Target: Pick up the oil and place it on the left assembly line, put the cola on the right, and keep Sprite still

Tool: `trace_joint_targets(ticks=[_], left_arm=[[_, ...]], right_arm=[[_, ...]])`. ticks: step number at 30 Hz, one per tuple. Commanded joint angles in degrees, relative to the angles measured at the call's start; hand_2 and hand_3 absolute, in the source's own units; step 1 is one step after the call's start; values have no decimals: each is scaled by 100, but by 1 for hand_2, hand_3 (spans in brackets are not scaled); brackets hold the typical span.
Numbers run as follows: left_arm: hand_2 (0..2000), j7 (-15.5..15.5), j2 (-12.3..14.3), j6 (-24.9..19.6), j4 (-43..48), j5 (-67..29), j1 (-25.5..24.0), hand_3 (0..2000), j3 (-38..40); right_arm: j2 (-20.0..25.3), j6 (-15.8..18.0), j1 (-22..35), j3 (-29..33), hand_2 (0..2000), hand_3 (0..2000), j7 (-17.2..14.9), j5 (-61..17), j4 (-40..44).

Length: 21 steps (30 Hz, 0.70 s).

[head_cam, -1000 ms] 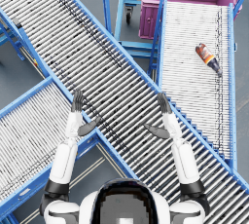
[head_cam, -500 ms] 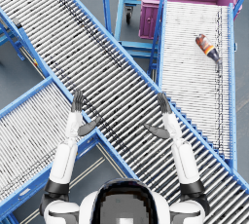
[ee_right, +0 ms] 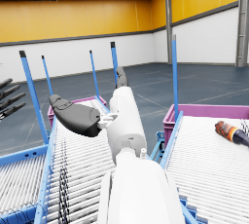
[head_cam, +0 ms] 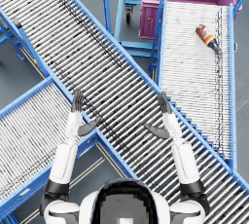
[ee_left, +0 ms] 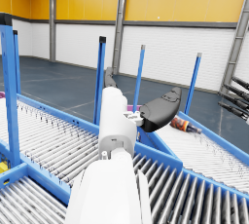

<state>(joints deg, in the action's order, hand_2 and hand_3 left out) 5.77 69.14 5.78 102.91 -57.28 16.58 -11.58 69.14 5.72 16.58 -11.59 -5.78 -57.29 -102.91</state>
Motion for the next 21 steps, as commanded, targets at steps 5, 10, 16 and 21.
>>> trace_joint_targets(ticks=[5, 10, 16, 21], left_arm=[[0, 0, 0, 0, 0, 0, 0, 0, 0], [0, 0, 0, 0, 0, 0, 0, 0, 0], [0, 0, 0, 0, 0, 0, 0, 0, 0], [0, 0, 0, 0, 0, 0, 0, 0, 0]], right_arm=[[0, 0, 0, 0, 0, 0, 0, 0, 0], [0, 0, 0, 0, 0, 0, 0, 0, 0], [0, 0, 0, 0, 0, 0, 0, 0, 0], [0, 0, 0, 0, 0, 0, 0, 0, 0]])
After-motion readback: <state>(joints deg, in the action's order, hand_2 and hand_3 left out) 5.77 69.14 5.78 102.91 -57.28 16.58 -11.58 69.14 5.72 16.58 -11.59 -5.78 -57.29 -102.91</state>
